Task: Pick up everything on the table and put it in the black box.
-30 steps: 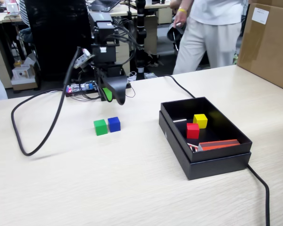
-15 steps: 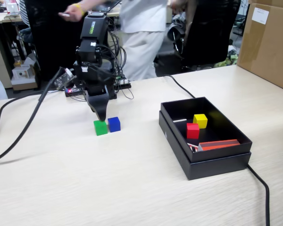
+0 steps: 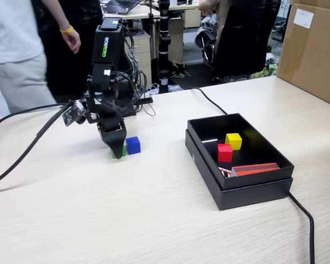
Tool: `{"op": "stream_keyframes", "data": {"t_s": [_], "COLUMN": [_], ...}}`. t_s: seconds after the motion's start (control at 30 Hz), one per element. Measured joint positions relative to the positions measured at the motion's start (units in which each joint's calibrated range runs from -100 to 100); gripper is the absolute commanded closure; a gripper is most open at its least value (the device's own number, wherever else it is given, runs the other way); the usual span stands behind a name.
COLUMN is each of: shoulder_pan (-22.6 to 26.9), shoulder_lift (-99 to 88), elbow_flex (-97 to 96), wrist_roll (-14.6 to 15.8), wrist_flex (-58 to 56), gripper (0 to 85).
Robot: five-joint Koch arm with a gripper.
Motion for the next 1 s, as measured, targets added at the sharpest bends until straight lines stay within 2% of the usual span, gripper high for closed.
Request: {"op": "stream_keyframes", "data": {"t_s": [0.23, 0.47, 0.5, 0.53, 0.57, 0.6, 0.77, 0.83, 0.97, 1.0], "shoulder_pan": [0.39, -0.44, 1.90, 2.00, 4.98, 5.18, 14.46, 18.75, 21.34, 23.25], "shoulder_lift": [1.04, 0.26, -4.01, -4.27, -6.21, -6.21, -5.05, 1.29, 9.45, 18.64], "elbow_flex": [0.64, 4.75, 13.51, 14.15, 26.02, 26.65, 43.36, 48.65, 52.85, 56.05], "wrist_roll": [1.32, 0.63, 1.27, 1.27, 2.74, 2.93, 8.64, 11.28, 12.70, 14.11], "wrist_flex": [1.78, 4.72, 1.39, 1.24, -2.56, -2.63, -11.69, -12.23, -12.31, -12.31], "gripper": [78.9, 78.9, 78.9, 78.9, 78.9, 78.9, 78.7, 78.7, 78.6, 78.6]}}
